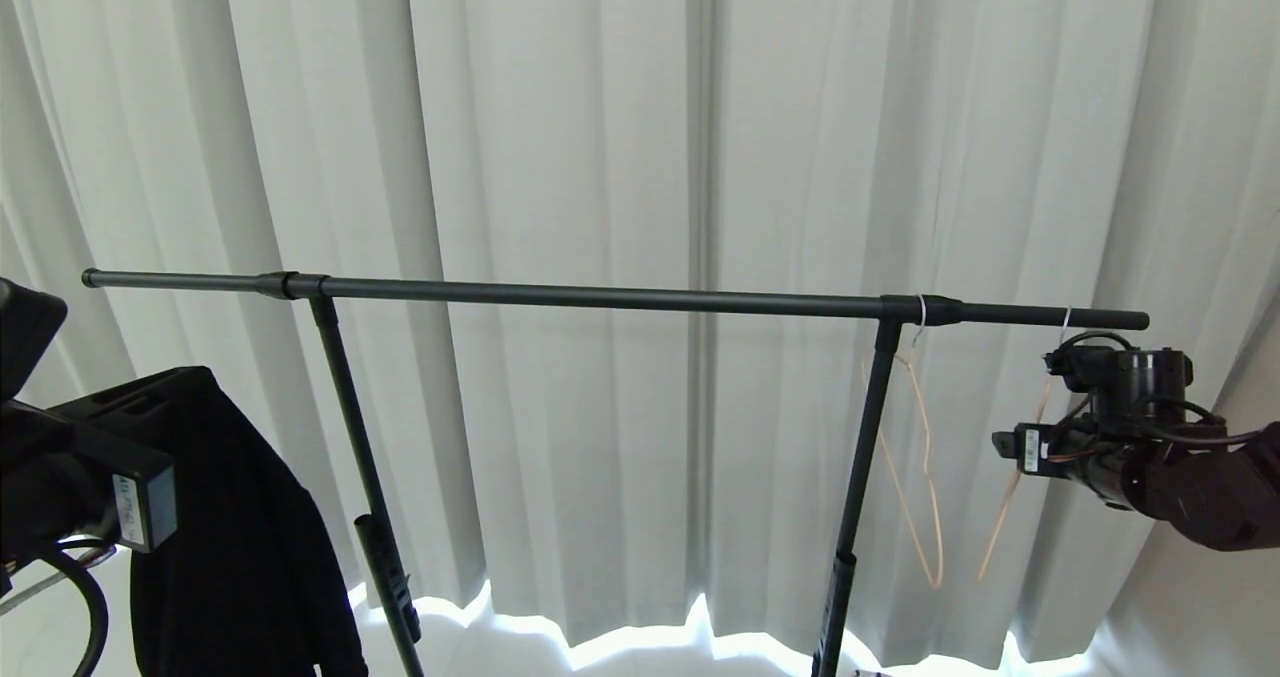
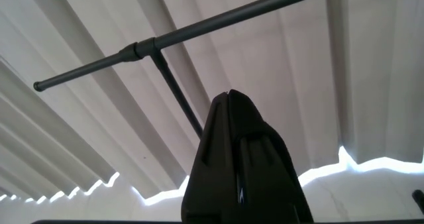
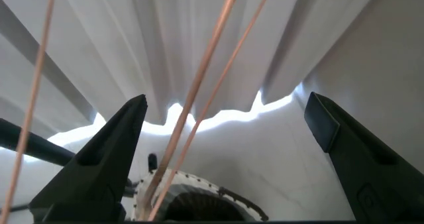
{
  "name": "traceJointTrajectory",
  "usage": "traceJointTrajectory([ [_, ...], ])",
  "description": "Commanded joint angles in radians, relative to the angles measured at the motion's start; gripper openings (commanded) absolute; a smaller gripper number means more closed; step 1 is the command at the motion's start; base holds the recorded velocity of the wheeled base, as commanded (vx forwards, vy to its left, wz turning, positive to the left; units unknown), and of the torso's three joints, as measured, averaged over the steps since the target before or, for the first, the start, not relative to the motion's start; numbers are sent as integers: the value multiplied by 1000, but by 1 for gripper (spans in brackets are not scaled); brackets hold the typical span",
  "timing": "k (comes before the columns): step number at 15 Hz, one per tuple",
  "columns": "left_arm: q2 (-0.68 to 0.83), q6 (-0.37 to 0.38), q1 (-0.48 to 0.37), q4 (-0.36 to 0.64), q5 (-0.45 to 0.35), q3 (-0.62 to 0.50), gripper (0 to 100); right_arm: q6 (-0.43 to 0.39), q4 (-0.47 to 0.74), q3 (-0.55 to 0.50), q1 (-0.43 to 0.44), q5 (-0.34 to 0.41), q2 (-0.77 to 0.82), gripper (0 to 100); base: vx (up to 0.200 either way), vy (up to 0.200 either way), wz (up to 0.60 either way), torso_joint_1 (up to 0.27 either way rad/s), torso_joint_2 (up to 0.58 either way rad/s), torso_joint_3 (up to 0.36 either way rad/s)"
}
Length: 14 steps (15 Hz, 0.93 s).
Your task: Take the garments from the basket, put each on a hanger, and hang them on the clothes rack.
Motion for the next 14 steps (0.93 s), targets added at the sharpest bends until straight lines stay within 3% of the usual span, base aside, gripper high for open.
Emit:
traceJointTrajectory([
  [1, 3, 0, -1, 0, 0, 1, 0, 1, 0, -1, -4, -1, 44, 100, 0, 0, 0, 0, 0, 0],
  [7, 0, 0, -1, 0, 0, 18, 0, 1, 0, 33, -10, -44, 42, 100, 0, 0, 0, 0, 0, 0],
  [14, -1, 0, -1, 0, -2, 17, 0, 2, 0, 33, -18, -30, 33, 100, 0, 0, 0, 0, 0, 0],
])
